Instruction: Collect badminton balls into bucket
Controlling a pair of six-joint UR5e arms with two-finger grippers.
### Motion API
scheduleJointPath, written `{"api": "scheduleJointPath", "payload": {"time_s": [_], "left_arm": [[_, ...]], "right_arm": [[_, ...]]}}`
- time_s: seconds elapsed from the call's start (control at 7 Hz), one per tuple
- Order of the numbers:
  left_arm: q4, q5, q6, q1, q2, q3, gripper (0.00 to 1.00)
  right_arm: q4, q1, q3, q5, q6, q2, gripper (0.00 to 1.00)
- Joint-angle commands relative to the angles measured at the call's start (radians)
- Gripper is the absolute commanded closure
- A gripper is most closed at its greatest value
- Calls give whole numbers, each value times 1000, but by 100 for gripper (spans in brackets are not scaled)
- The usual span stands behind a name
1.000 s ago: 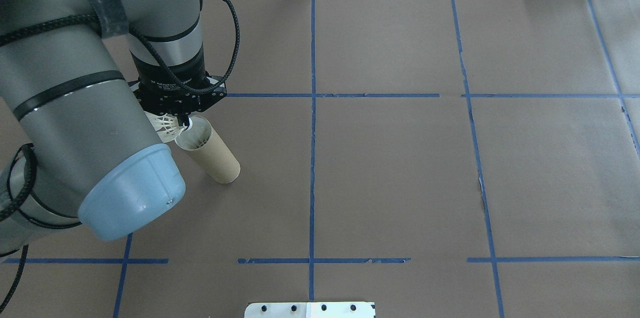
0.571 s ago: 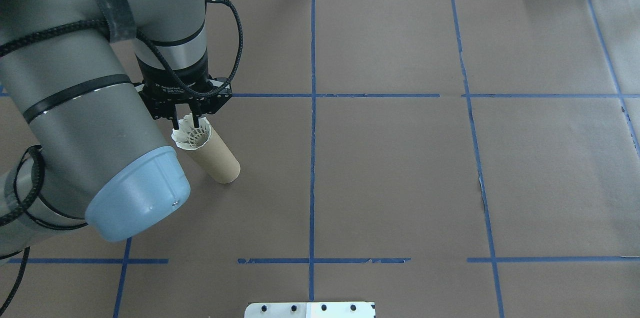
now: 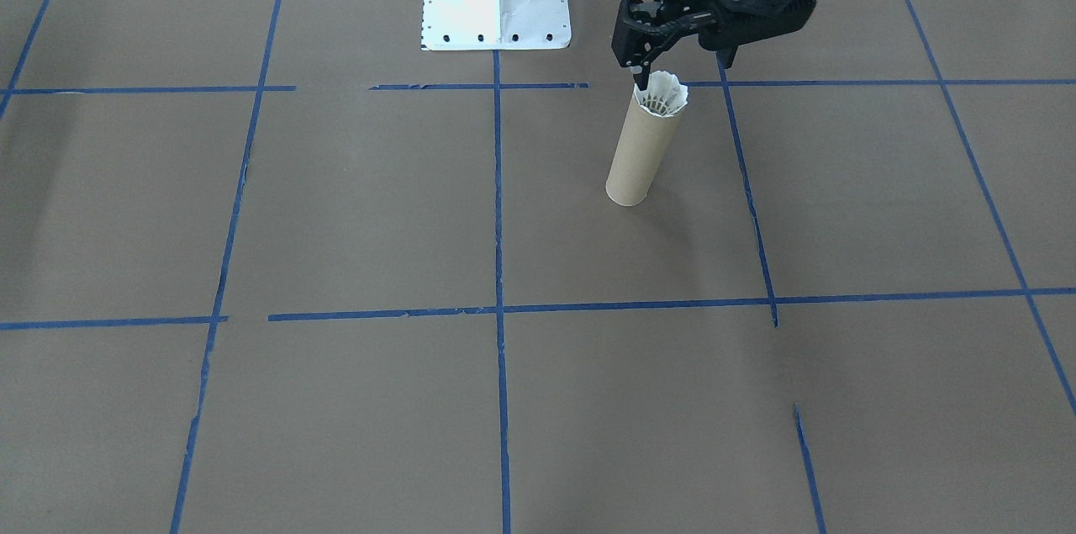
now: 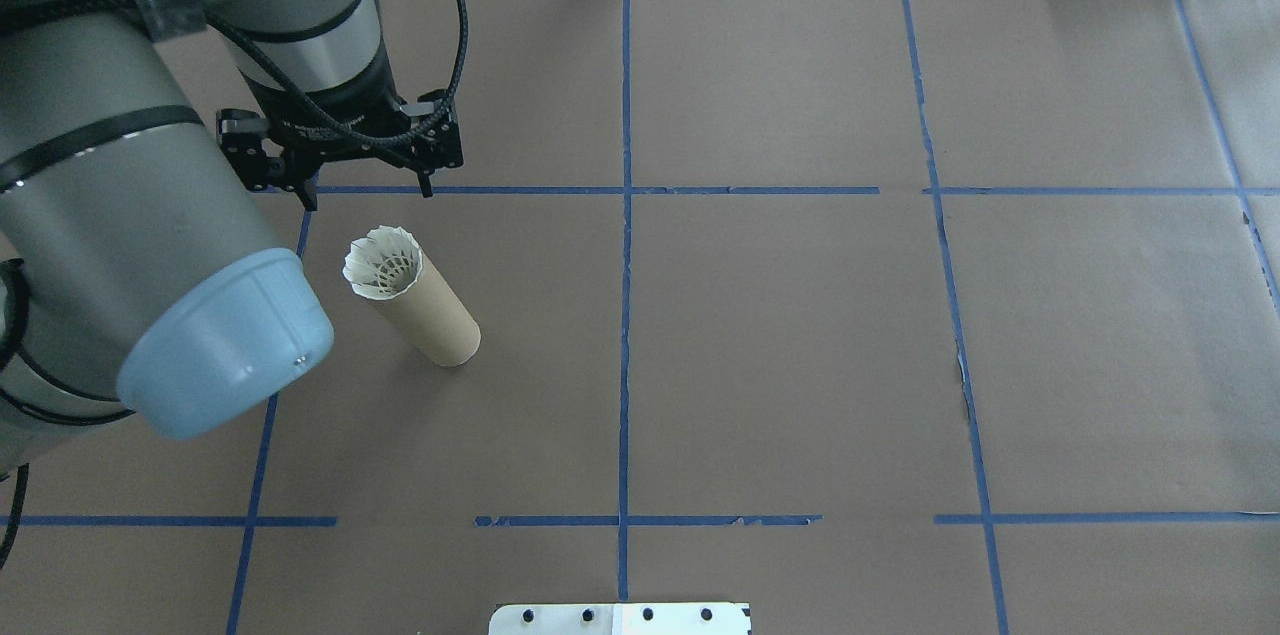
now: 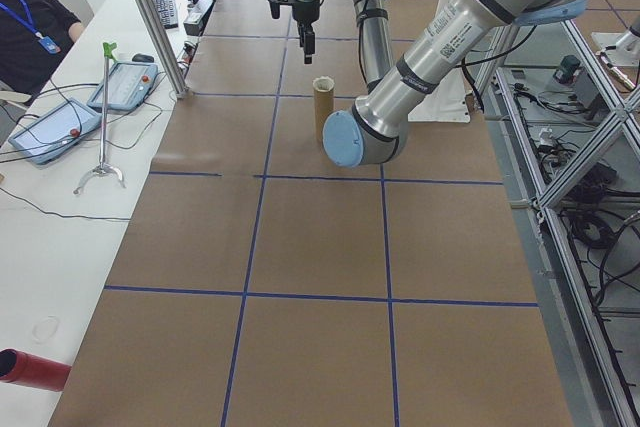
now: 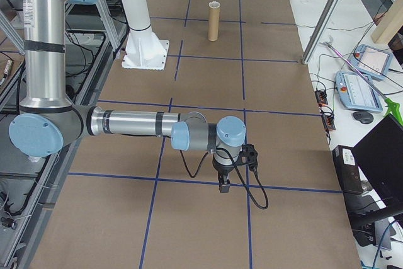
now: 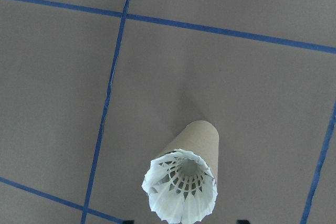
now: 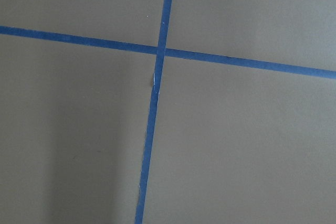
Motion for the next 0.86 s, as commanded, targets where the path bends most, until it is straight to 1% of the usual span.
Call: {"api": "scheduleJointPath", "payload": {"time_s": [0.0, 0.14, 0.29, 0.43, 0.57, 0.71], "left_arm": [[-170, -105, 220, -181, 154, -3, 0], [-170, -112, 425, -285, 223, -2, 0], [-175, -138, 638, -361, 308, 26, 0], [-222, -149, 860, -454, 380, 100, 0], [-324, -179, 1049, -548, 453, 223, 0], [-434, -224, 1191, -632, 532, 339, 0]], "right_arm": [[0, 0, -1, 0, 0, 0, 0], [0, 0, -1, 0, 0, 0, 0], [0, 0, -1, 0, 0, 0, 0], [0, 0, -1, 0, -2, 0, 0], [0, 0, -1, 0, 0, 0, 0], [0, 0, -1, 0, 0, 0, 0]]}}
